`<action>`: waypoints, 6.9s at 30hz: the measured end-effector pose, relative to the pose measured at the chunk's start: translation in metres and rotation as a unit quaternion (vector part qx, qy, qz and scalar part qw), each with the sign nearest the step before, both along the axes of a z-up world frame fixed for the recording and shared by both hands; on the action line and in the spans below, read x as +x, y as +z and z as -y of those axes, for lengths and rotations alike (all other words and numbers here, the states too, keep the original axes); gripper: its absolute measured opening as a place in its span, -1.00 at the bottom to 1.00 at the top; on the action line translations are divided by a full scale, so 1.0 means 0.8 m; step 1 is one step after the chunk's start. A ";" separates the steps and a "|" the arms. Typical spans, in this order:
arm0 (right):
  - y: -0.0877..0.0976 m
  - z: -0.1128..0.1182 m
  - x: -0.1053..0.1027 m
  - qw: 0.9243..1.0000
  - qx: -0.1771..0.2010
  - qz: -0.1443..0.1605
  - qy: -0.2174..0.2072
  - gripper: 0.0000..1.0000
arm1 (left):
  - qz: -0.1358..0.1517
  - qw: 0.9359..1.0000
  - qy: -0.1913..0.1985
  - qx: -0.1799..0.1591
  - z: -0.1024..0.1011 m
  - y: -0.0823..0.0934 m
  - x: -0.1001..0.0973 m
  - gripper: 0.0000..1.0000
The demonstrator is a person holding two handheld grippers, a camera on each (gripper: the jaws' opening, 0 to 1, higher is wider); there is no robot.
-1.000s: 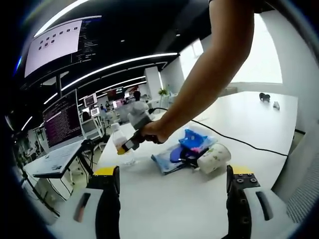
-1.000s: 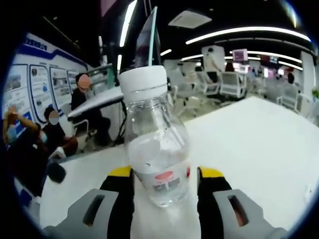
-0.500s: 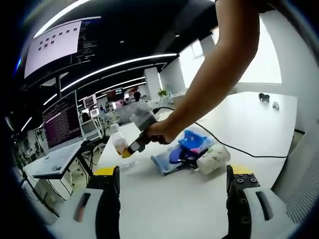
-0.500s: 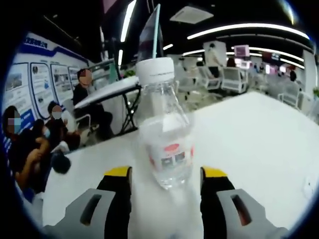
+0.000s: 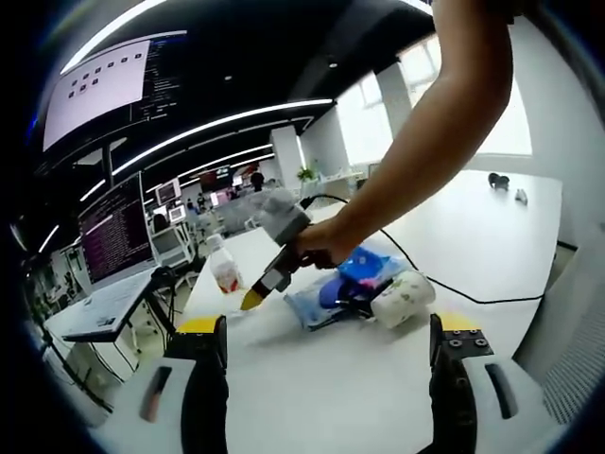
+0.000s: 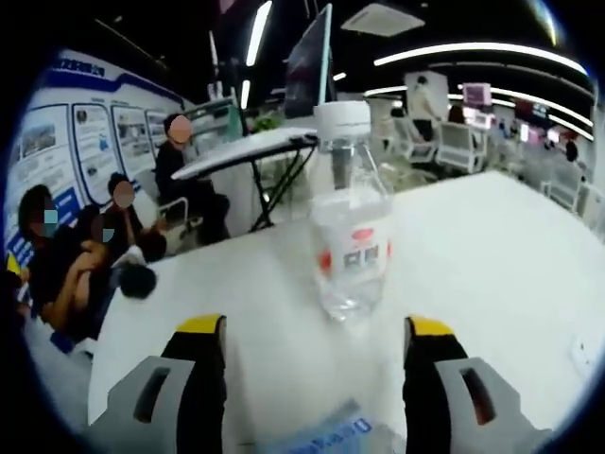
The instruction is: Arrange the tabletop items into an orderly group along one side of the table until the central work area is clear of visible clutter.
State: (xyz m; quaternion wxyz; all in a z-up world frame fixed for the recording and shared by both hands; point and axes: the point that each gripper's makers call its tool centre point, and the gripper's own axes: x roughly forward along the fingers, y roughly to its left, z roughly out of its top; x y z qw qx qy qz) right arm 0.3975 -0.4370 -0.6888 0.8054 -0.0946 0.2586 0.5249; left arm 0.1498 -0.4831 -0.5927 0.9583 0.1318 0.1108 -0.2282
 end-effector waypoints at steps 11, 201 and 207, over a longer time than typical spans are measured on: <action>0.003 0.020 -0.015 1.000 0.000 -0.002 0.013 0.78 | -0.001 1.000 0.000 0.002 0.000 -0.001 0.001 0.75; -0.024 0.241 -0.221 0.484 -0.594 0.401 0.502 -0.23 | 0.007 0.999 -0.034 0.015 0.014 -0.004 -0.009 0.58; -0.025 0.232 -0.225 0.433 -0.595 0.437 0.517 -0.20 | 0.007 0.999 -0.035 0.016 0.015 -0.003 -0.009 0.58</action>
